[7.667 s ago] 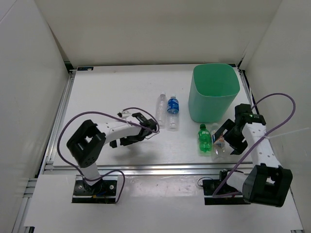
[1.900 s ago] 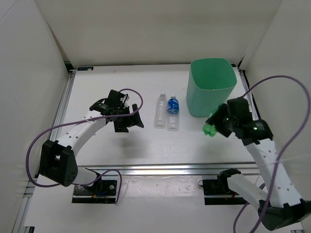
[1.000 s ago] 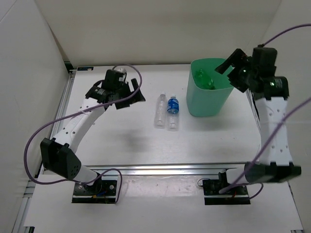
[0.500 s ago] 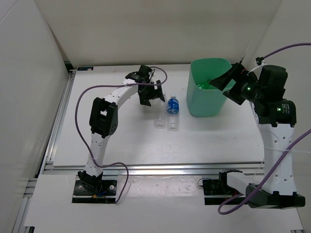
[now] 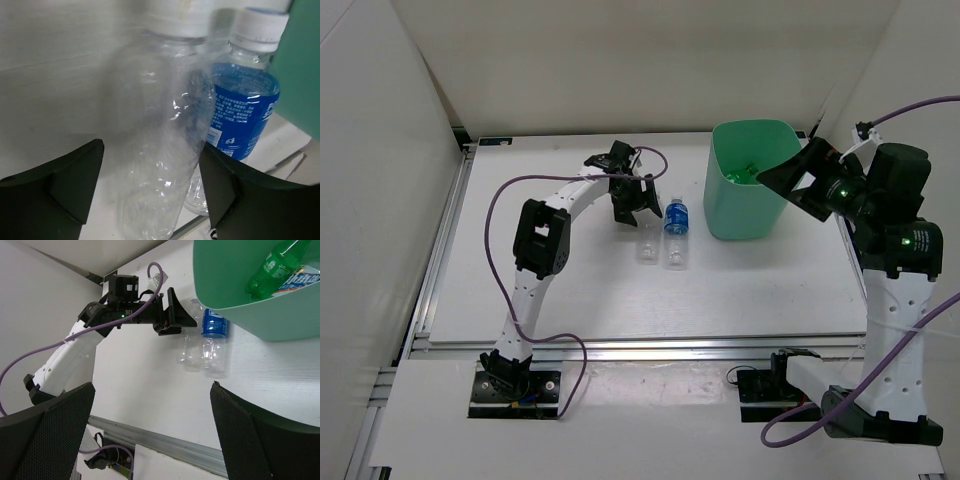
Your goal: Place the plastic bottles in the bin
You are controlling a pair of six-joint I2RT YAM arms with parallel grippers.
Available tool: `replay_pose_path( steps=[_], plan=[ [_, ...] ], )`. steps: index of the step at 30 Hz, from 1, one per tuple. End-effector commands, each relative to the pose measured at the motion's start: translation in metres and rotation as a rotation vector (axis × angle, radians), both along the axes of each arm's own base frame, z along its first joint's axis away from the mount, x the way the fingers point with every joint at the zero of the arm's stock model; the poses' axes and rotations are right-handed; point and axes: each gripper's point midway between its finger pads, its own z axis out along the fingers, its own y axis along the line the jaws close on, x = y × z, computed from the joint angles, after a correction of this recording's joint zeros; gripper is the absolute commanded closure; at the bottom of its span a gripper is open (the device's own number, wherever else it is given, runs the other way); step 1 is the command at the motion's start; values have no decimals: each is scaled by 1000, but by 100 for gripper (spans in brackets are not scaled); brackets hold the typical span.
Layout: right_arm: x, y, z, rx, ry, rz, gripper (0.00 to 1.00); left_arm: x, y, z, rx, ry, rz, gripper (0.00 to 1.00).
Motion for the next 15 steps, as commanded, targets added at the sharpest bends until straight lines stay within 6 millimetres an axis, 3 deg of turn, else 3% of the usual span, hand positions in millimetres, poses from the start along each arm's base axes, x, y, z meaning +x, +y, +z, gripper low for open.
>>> replay_pose_path(
  steps=[1,4,7,9,10,14,15],
  plan=[
    [-8,-5,14,-51,-57,-7,0,-13,-12,-5,-74,57,-53,16],
    [-11,-9,8,-60,-37,-29,0,-21,-14,-10,-97,86,-77,19],
    [-11,-9,8,-60,-36,-29,0,-27,-17,-10,-123,109,-91,32],
    [-9,-11,4,-67,-26,-45,0,-20,-21,13,-146,66,-88,43],
    [-9,-14,1,-73,-15,-59,0,-12,-13,19,-129,41,-54,46],
    [-7,-30,-10,-103,34,-164,0,23,-8,105,-218,-126,62,50],
    [-10,-32,-11,-108,39,-173,0,37,-8,148,-267,-217,91,50]
  ],
)
